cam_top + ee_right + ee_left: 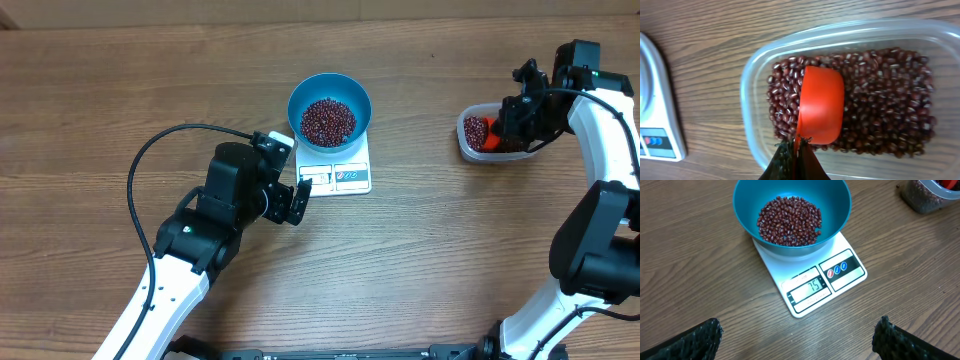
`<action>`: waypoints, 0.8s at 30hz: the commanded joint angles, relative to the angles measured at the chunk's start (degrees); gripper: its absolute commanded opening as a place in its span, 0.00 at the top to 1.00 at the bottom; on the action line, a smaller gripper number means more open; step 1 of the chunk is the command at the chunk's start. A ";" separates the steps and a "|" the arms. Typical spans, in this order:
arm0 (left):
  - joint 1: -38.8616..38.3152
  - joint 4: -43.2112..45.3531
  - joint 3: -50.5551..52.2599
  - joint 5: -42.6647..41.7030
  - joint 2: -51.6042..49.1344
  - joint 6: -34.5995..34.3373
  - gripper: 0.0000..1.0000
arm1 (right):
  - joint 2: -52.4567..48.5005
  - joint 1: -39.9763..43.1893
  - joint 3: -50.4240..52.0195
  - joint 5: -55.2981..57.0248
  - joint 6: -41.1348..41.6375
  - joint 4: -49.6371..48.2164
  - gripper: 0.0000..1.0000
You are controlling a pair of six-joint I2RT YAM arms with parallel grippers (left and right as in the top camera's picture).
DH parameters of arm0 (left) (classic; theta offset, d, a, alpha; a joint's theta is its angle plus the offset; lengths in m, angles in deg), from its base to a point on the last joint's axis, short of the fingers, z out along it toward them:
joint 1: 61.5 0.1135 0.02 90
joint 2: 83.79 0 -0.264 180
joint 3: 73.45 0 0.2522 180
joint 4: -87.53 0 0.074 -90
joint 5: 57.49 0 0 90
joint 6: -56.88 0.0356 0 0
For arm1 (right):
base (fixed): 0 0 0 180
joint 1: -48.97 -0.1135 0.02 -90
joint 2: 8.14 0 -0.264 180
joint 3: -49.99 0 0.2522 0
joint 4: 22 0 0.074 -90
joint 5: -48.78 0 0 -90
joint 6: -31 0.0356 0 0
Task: Scoop item into bowl and weigh 150g on scale
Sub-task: 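Dip the red scoop into the beans with the right gripper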
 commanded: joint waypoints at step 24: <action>0.22 0.02 0.22 -0.37 -0.24 -0.59 0.00 | -3.61 10.08 -1.22 -16.65 -0.11 3.76 0.96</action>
